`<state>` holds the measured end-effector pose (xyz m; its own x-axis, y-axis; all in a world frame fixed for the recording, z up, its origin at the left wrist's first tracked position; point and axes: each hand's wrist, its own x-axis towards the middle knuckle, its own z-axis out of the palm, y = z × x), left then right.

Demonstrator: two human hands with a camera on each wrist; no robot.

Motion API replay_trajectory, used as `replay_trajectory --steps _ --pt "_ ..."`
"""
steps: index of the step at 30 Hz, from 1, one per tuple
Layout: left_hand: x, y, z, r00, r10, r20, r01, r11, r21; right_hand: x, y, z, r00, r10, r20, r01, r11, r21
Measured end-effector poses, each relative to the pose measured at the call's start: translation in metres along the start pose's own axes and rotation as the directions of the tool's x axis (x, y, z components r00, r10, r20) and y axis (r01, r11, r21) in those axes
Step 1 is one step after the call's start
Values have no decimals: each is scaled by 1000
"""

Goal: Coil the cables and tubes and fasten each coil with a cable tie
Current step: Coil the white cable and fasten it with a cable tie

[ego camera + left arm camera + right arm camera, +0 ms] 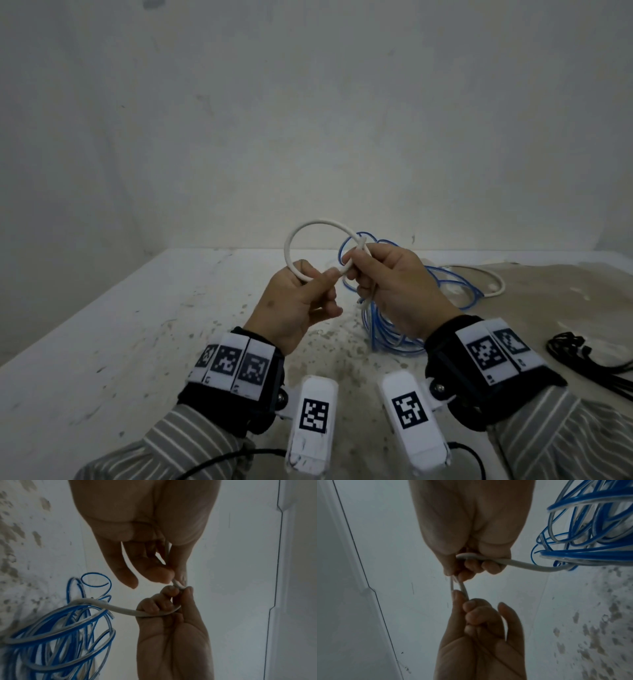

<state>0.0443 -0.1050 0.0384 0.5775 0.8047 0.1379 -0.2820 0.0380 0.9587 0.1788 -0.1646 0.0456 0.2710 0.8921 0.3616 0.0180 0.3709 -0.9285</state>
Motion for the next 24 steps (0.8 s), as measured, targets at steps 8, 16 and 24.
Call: replay_trajectory --steps 8,16,24 --pt "-5 9 -9 999 14 29 -23 932 363 -7 -10 -5 1000 -7 29 9 998 -64" --pt "-4 61 -2 965 63 253 -225 693 685 -8 -26 -7 959 19 281 128 861 -493" --pt "-2 70 5 970 130 207 -242 640 729 1 -33 -21 971 -50 232 190 751 -632"
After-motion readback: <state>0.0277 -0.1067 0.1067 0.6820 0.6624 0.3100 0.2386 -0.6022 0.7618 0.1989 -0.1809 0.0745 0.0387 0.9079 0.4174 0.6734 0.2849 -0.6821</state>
